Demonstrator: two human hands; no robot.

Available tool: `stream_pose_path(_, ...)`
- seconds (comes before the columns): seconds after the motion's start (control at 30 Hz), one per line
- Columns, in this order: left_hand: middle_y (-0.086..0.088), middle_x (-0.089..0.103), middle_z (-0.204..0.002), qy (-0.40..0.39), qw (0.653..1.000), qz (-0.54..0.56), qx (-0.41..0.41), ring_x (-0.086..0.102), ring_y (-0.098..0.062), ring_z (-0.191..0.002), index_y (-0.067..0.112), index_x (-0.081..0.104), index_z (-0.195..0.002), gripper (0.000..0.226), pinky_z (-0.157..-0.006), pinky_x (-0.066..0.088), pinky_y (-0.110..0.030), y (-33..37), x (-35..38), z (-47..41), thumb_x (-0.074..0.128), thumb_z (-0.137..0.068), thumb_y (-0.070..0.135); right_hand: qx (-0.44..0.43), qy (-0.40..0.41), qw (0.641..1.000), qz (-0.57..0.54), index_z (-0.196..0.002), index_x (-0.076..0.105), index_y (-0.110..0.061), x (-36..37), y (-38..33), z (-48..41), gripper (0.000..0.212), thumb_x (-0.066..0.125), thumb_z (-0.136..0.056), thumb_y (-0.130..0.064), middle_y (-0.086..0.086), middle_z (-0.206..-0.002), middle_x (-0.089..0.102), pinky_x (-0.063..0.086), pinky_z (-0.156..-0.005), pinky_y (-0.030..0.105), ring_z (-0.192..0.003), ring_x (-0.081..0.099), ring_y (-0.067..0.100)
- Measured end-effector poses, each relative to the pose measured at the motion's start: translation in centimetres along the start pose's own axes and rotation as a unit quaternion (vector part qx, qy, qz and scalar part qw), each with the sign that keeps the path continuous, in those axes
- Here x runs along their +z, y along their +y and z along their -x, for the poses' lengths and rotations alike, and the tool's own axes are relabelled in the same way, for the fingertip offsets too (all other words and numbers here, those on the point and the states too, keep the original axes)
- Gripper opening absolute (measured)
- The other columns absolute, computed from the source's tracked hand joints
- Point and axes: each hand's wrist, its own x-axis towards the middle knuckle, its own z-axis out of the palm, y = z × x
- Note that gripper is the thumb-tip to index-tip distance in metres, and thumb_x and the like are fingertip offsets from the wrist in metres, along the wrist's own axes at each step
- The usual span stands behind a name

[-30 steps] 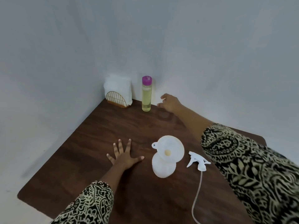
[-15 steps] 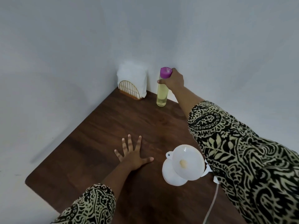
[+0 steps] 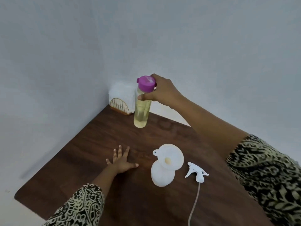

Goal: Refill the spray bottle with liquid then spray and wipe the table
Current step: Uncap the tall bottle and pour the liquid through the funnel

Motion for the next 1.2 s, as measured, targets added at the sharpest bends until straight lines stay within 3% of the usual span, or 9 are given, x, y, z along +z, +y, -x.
stream_pose_path(0.07,-0.007,0.001,-0.163,0.069,0.979,0.190,0.020,0.007,-0.029,-0.148,0.034,0.006,-0.153,0.092,-0.116,0.016,-0.052,1.1,-1.9,2.0,0.068,-0.085,0.038,-0.017,-0.005,1.000,-0.013,-0.106,0.056,-0.022,-1.5,-2.8,2.9,0.056,0.087,-0.062,-0.037,-0.013,-0.090,0.061,0.058,-0.078,0.034,-0.082,0.061,0.009)
stream_pose_path(0.13,-0.008,0.033,-0.154,0.190,0.900,0.382,0.095,0.035,-0.025,-0.139,0.029,0.027,-0.149,0.067,-0.111,0.032,-0.042,2.8,-4.3,5.7,0.061,-0.092,0.020,-0.024,-0.004,0.999,-0.036,-0.104,0.056,-0.022,-2.7,-5.0,5.6,0.053,0.087,-0.063,-0.035,-0.010,-0.091,0.062,0.060,-0.074,0.034,-0.081,0.063,0.009)
stream_pose_path(0.23,0.005,0.053,-0.138,0.255,0.801,0.452,0.298,0.047,-0.009,-0.130,0.028,0.044,-0.138,0.051,-0.108,0.038,-0.030,4.8,-7.1,13.4,0.057,-0.090,0.036,-0.028,-0.004,0.999,-0.030,-0.100,0.057,-0.025,-3.1,-6.9,9.4,0.049,0.086,-0.063,-0.037,-0.011,-0.090,0.064,0.059,-0.075,0.034,-0.078,0.064,0.008)
stream_pose_path(0.3,0.016,0.053,-0.137,0.211,0.800,0.400,0.394,0.046,-0.004,-0.131,0.033,0.039,-0.142,0.074,-0.107,0.036,-0.028,6.0,-7.8,18.0,0.064,-0.076,0.056,-0.028,0.004,1.000,-0.006,-0.098,0.057,-0.026,-2.8,-7.7,11.5,0.048,0.084,-0.062,-0.042,-0.012,-0.087,0.066,0.057,-0.075,0.031,-0.076,0.064,0.006)
stream_pose_path(0.4,0.029,0.054,-0.128,0.242,0.826,0.312,0.403,0.053,0.002,-0.121,0.052,0.032,-0.138,0.086,-0.099,0.042,-0.026,7.5,-8.1,21.9,0.077,-0.064,0.052,-0.027,0.014,0.999,0.031,-0.098,0.056,-0.026,-1.9,-8.7,13.8,0.050,0.081,-0.061,-0.048,-0.012,-0.085,0.066,0.051,-0.069,0.024,-0.074,0.063,0.003)
stream_pose_path(0.57,0.020,0.068,-0.100,0.341,0.828,0.301,0.329,0.065,0.001,-0.091,0.041,0.049,-0.122,0.064,-0.080,0.055,-0.030,9.1,-6.9,23.9,0.079,-0.068,0.025,-0.023,0.015,0.995,0.098,-0.100,0.047,-0.023,0.1,-9.7,16.0,0.052,0.076,-0.068,-0.052,-0.012,-0.079,0.057,0.039,-0.055,0.017,-0.069,0.057,0.006)
stream_pose_path(0.77,0.020,0.070,-0.079,0.348,0.825,0.333,0.296,0.067,0.002,-0.078,0.041,0.061,-0.097,0.044,-0.074,0.055,-0.027,8.2,-5.5,24.3,0.086,-0.062,0.031,-0.054,-0.003,0.974,0.218,-0.094,0.052,-0.019,-0.6,-11.4,16.6,0.064,0.046,-0.072,-0.078,-0.004,-0.088,0.053,0.042,-0.067,0.029,-0.077,0.054,0.015)
stream_pose_path(1.0,0.017,0.071,-0.085,0.356,0.817,0.332,0.309,0.068,-0.002,-0.083,0.042,0.062,-0.101,0.050,-0.080,0.057,-0.037,7.9,-4.4,24.2,0.087,-0.058,0.036,-0.116,-0.044,0.942,0.313,-0.089,0.055,-0.020,-1.5,-11.9,15.9,0.044,0.063,-0.075,-0.062,-0.006,-0.087,0.054,0.039,-0.066,0.028,-0.078,0.052,0.015)
stream_pose_path(1.2,0.023,0.070,-0.085,0.356,0.809,0.329,0.332,0.067,0.001,-0.082,0.046,0.062,-0.101,0.053,-0.075,0.057,-0.029,8.0,-4.4,24.4,0.089,-0.058,0.033,-0.181,-0.073,0.930,0.311,-0.097,0.059,-0.020,-2.3,-11.6,16.0,0.037,0.063,-0.081,-0.053,-0.008,-0.094,0.056,0.038,-0.068,0.026,-0.082,0.051,0.012)
